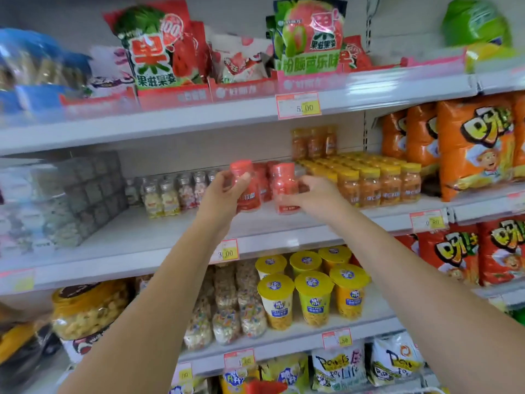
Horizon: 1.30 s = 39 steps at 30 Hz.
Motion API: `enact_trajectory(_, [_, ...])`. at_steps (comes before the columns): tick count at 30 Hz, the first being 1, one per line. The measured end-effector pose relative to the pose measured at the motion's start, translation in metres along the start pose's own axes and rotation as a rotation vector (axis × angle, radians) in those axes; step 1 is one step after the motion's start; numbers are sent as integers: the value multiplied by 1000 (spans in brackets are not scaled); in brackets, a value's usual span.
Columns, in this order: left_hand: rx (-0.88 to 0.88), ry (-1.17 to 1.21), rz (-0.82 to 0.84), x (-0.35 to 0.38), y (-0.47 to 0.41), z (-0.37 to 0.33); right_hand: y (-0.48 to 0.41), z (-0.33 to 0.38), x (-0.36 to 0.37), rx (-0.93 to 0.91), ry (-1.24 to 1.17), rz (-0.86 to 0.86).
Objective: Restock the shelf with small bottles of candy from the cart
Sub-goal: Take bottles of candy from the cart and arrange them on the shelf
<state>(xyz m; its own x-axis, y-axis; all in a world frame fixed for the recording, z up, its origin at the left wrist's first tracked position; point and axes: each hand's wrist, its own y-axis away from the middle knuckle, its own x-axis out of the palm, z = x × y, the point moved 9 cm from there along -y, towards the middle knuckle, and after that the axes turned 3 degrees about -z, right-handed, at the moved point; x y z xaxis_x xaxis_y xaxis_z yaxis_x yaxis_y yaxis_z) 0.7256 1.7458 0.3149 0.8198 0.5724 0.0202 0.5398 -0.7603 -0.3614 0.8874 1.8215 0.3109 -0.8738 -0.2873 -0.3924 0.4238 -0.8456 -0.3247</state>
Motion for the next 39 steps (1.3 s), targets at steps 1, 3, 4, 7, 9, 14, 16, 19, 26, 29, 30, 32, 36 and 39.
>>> enact_trajectory(1, [-18,-17,-15,-3,-11,5,-14,-1,8,8,47,-1])
enact_trajectory(3, [-52,-60,-35,-8,-33,17,-39,-7,21,15,130,-26])
enact_trajectory(4, [-70,-76,-38,-8,-42,24,-49,-10,26,9,165,-42])
enact_trajectory(7, [-108,-92,-29,-4,-64,47,-64,-19,37,-20,273,-81])
enact_trajectory(9, [-106,-121,-21,1,-74,60,-70,-25,41,-26,344,-94])
enact_trajectory(14, [-93,-233,-32,5,-91,74,-86,-15,43,-148,543,-40])
enact_trajectory(16, [-96,-326,15,5,-95,76,-94,2,36,-241,654,-28])
enact_trajectory(19, [-137,-500,135,7,-94,84,-107,22,30,-314,796,84])
enact_trajectory(26, [-124,-581,216,20,-96,79,-128,28,38,-354,1055,171])
enact_trajectory(29, [-123,-584,198,26,-103,82,-135,23,42,-360,1119,118])
enact_trajectory(30, [-111,-592,182,27,-107,84,-137,23,42,-368,1128,91])
enact_trajectory(32, [-93,-623,140,27,-113,86,-141,22,40,-379,1124,48])
enact_trajectory(36, [-65,-691,121,29,-119,88,-145,21,40,-404,1131,25])
enact_trajectory(39, [-54,-710,101,28,-122,89,-145,19,41,-410,1128,11])
